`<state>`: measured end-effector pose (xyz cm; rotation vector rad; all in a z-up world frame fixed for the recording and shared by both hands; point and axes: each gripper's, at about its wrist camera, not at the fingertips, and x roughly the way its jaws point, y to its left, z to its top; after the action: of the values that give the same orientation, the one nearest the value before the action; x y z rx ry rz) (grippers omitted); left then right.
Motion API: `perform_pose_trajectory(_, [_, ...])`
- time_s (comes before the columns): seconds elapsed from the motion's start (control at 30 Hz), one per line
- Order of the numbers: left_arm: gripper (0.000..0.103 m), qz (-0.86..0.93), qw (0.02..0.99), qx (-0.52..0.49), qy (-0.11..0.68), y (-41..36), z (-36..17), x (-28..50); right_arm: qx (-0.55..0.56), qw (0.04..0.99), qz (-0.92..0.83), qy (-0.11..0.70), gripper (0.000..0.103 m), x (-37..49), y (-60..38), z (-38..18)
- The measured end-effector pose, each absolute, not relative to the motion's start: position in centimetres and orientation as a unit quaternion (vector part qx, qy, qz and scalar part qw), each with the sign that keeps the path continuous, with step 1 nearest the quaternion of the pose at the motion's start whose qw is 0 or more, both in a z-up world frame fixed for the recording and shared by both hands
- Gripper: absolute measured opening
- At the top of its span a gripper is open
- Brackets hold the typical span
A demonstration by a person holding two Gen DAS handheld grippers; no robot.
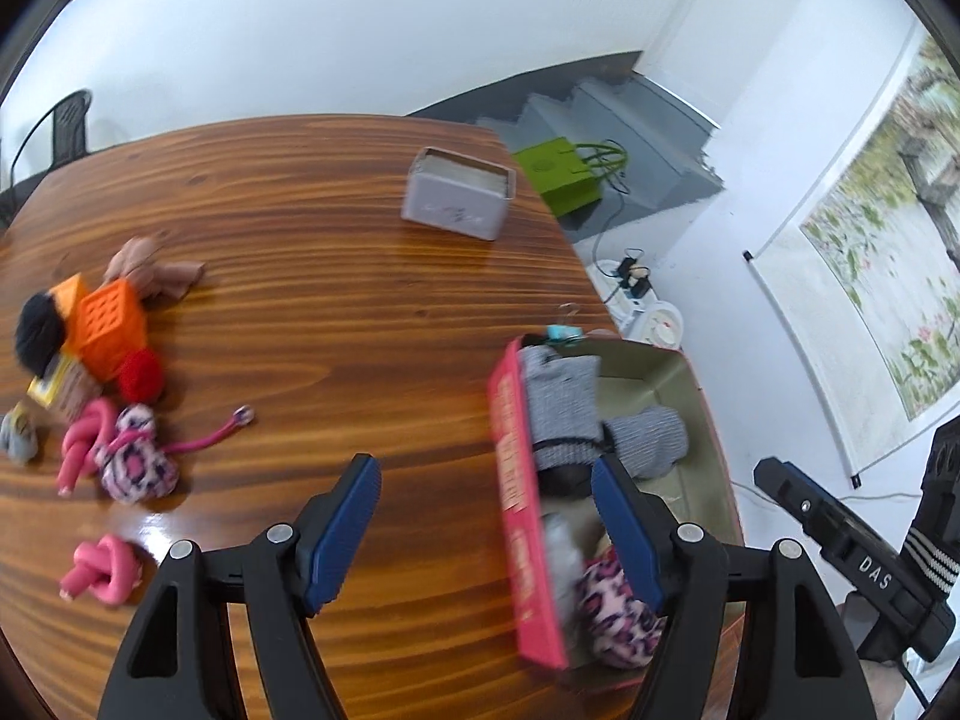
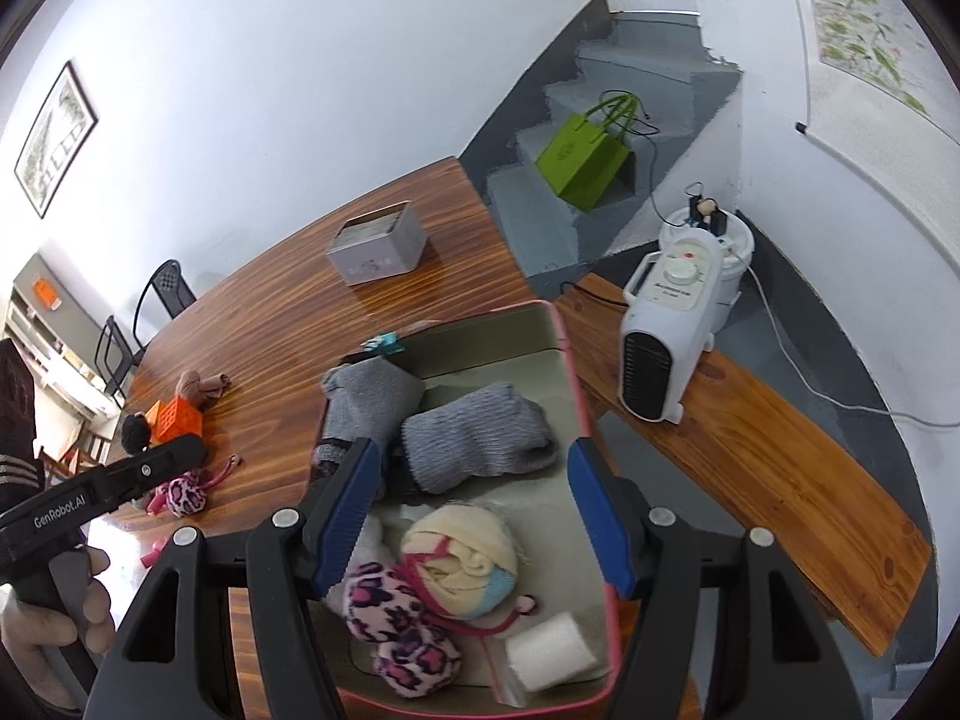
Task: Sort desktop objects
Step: 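Carry both grey socks into the box and release them, then grasp the grey knit ball with the left tool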
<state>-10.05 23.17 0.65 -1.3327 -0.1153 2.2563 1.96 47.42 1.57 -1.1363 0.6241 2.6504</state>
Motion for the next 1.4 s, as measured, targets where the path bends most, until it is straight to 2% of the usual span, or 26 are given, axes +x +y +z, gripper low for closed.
perform_pose_trajectory(0.7, [0.074, 0.844, 0.133, -0.510, -0.102, 5.2, -1.8, -10.2, -0.419, -0.008, 0.889, 0.187, 0.069, -3.4, 33.8, 0.4])
perform_pose_trajectory(1.1, [0.074, 0.853, 0.052, -0.508, -0.107, -6.4, -5.4, -14.7, -0.456, -0.019, 0.871, 0.180, 0.071, -6.1, 26.9, -1.7])
perform_pose_trajectory(1.4, [0.074, 0.849, 0.074, -0.514, -0.097, -8.0, -7.9, -20.0, -0.471, -0.001, 0.863, 0.181, 0.071, -7.5, 23.9, -2.9])
